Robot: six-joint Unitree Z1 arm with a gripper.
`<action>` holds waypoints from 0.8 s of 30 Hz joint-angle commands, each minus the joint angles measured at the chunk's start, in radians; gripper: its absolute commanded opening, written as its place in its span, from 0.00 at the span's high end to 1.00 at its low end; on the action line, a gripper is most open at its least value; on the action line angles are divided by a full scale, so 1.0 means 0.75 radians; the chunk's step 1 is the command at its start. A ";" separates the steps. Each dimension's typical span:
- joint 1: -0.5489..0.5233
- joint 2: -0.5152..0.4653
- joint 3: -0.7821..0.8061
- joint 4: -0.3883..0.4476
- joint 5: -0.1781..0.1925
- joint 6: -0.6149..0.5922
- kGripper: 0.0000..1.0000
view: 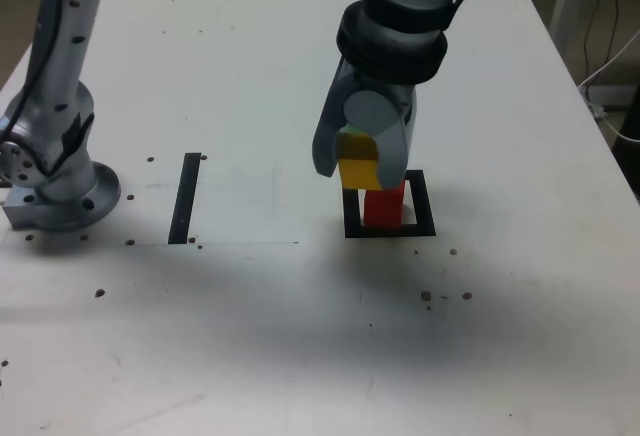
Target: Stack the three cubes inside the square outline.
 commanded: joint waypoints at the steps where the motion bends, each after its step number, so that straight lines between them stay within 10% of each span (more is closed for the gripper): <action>1: -0.003 0.020 -0.024 0.012 0.011 -0.002 0.76; 24: 0.018 0.135 -0.097 0.002 0.024 0.006 0.76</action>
